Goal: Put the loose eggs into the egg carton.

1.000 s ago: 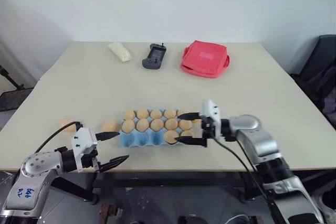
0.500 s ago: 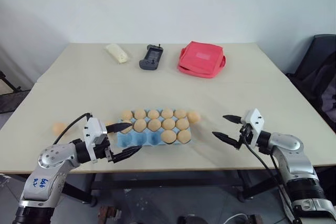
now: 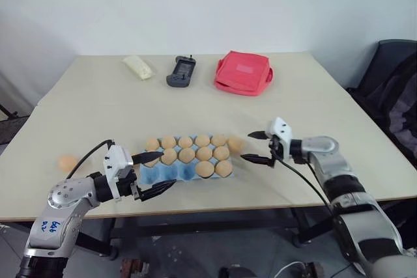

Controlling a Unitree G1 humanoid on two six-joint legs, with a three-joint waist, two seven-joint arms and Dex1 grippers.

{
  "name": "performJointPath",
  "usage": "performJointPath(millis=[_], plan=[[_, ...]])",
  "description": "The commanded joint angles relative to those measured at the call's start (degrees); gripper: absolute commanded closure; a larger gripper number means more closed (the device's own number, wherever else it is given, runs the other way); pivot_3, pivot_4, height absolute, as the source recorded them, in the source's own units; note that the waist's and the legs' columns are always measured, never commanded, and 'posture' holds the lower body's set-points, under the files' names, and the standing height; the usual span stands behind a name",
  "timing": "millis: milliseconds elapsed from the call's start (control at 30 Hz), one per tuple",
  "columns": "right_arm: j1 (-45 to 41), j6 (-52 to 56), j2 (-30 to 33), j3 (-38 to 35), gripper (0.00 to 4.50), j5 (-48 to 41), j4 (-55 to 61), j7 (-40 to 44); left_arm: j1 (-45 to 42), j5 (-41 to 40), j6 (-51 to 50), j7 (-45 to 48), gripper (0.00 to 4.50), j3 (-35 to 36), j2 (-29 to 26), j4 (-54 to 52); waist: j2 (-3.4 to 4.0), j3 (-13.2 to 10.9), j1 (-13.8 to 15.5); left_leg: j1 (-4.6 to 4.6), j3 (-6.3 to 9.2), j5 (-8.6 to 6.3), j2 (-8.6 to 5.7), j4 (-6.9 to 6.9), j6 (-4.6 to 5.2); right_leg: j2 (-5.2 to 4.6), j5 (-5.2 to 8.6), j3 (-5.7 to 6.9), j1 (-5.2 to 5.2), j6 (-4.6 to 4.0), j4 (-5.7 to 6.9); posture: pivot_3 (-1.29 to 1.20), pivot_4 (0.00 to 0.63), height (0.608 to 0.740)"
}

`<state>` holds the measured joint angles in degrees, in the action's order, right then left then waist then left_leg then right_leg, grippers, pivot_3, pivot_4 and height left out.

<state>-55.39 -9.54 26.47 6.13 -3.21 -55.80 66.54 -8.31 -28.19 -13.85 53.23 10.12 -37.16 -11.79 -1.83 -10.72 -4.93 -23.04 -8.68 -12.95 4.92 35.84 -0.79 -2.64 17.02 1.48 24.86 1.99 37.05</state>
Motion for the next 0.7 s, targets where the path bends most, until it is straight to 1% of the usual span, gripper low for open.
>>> performJointPath(millis=[33, 233, 333, 500, 600, 700], plan=[[-5.10, -2.87, -1.76, 1.38, 0.02, 4.22, -7.83, -4.64, 0.47, -0.55, 0.19, -1.00, 0.00, 0.99, -0.03, -3.16, 0.00, 0.00, 0.01, -0.03, 0.00, 0.00, 0.00, -0.01, 0.00, 0.00, 0.00, 0.00, 0.05, -0.01, 0.01, 0.00, 0.150, 0.740], [-9.81, -3.53, -4.66, 2.46, 0.02, 7.97, -15.09, -6.03, 2.43, -0.87, -0.07, -2.22, 0.00, 1.62, 0.00, -5.04, 0.00, 0.00, 0.10, -0.17, -0.13, -0.03, -0.01, -0.05, -0.06, -0.08, 0.01, -0.09, 0.26, -0.02, 0.01, 0.00, 0.150, 0.740], [-10.82, -4.19, -5.04, 0.94, 0.63, 7.50, -16.18, -5.34, 3.03, -0.85, -0.24, -2.84, 0.00, 1.98, -0.09, -5.68, 0.00, 0.00, 0.10, -0.18, -0.16, -0.04, -0.01, -0.06, -0.06, -0.08, 0.01, -0.10, 0.29, -0.02, 0.01, 0.00, 0.150, 0.740], [-11.32, -5.74, -2.54, -1.21, 2.33, 6.11, -15.29, -2.12, 4.49, -1.04, -0.22, -3.44, 0.00, 3.56, -0.55, -6.10, 0.01, 0.00, 0.00, -0.17, -0.17, -0.04, -0.01, -0.05, -0.06, -0.08, 0.01, -0.12, 0.30, -0.02, 0.06, 0.00, 0.150, 0.740], [-10.46, -6.75, -0.72, -1.91, 2.33, 5.62, -13.41, 1.20, 5.69, -1.28, -0.22, -3.14, 0.00, 4.73, -1.02, -5.91, 0.02, -0.01, 0.03, -0.17, -0.18, -0.04, 0.00, -0.06, -0.06, -0.08, 0.01, -0.11, 0.33, -0.02, 0.06, 0.00, 0.150, 0.740], [-8.81, -5.84, 0.39, -2.13, 2.33, 3.77, -8.63, 7.36, 6.96, -1.55, -0.40, -2.79, 0.00, 6.50, -1.61, -4.92, 0.02, -0.01, -0.11, -0.17, -0.22, -0.04, 0.00, -0.10, -0.06, -0.07, 0.02, -0.15, 0.36, -0.03, 0.05, 0.00, 0.150, 0.740]])
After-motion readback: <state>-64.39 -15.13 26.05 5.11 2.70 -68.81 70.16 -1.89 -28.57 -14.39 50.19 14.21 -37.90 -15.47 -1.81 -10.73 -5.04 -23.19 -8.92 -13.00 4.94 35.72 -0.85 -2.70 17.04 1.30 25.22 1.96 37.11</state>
